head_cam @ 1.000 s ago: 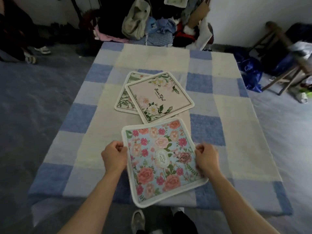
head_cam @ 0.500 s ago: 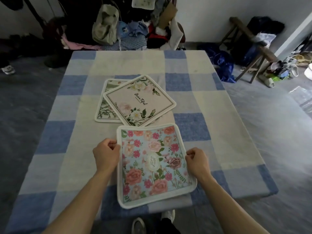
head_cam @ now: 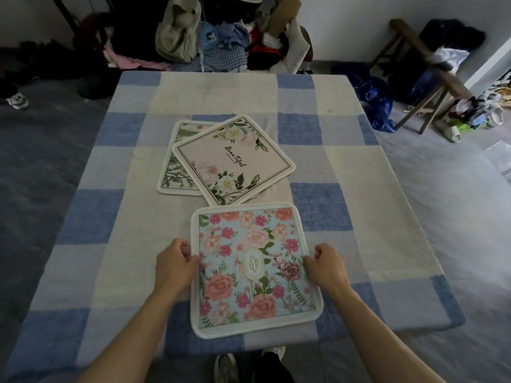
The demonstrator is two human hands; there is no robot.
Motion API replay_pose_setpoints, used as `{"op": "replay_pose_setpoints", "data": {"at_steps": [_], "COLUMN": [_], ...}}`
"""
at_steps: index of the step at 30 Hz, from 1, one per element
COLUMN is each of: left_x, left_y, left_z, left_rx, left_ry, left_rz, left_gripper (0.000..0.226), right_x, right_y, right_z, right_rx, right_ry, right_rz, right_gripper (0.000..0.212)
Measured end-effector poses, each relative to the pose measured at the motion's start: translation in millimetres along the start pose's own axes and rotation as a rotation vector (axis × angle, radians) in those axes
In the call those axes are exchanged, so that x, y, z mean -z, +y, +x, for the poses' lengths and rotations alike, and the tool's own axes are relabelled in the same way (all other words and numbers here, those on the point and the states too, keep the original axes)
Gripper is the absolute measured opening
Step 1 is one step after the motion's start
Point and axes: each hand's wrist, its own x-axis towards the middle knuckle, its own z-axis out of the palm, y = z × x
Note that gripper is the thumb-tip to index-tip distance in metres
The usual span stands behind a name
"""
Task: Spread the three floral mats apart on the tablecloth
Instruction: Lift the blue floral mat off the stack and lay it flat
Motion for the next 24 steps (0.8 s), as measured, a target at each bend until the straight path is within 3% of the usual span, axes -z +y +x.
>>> {"op": "replay_pose_setpoints", "data": {"at_steps": [3,8,13,24], "left_x": [-5,-10,-3,7], "left_y": [-8,-16,-13,-38], "left_z": [-7,-13,-19,-35], "left_rx": [-0.043,-0.060,0.002,-0.019], "left_ry": [-0.021,0.047,0.091,0.070], "left_rz": [0.019,-0.017,-0.155,-0.099], "left_gripper": [0.023,0.018,0.024,0.021], "right_x": [-9,-17,-14,-25], "right_y": [1,5,5,12], "right_z": [-1,-4,-13,-50], "right_rx": [0.038,0.051,0.009,-0.004], "right_ry": [0.002,0.058,0.136,0.099], "right_rz": [-0.022,-0.019,0.077,0.120], "right_gripper": [0.023,0.003,0.013,0.018]}}
